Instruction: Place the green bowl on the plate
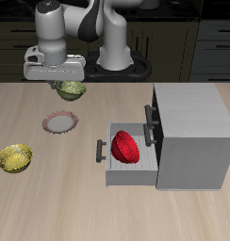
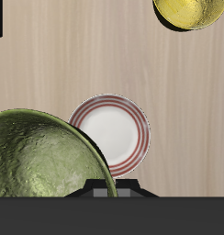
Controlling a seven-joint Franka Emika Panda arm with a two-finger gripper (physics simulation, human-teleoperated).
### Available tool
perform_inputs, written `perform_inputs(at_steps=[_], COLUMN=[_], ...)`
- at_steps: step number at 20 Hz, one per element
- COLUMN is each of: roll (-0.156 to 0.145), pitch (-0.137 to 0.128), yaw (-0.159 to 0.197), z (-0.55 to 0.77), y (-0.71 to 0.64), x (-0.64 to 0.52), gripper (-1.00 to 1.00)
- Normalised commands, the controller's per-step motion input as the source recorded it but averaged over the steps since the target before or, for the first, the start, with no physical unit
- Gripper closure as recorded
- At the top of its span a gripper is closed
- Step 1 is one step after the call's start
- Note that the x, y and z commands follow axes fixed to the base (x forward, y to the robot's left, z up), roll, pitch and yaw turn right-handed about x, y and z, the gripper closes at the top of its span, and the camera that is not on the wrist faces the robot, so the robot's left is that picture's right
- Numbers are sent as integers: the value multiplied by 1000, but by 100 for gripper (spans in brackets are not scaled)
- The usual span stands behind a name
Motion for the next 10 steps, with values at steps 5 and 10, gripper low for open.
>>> perform_inputs(at_steps=[5,10], roll=[-21,-25], pitch=[5,6], yaw=[-11,-8], z=[-52,-50], y=[-116,-163], x=[-17,-23], gripper=[100,100])
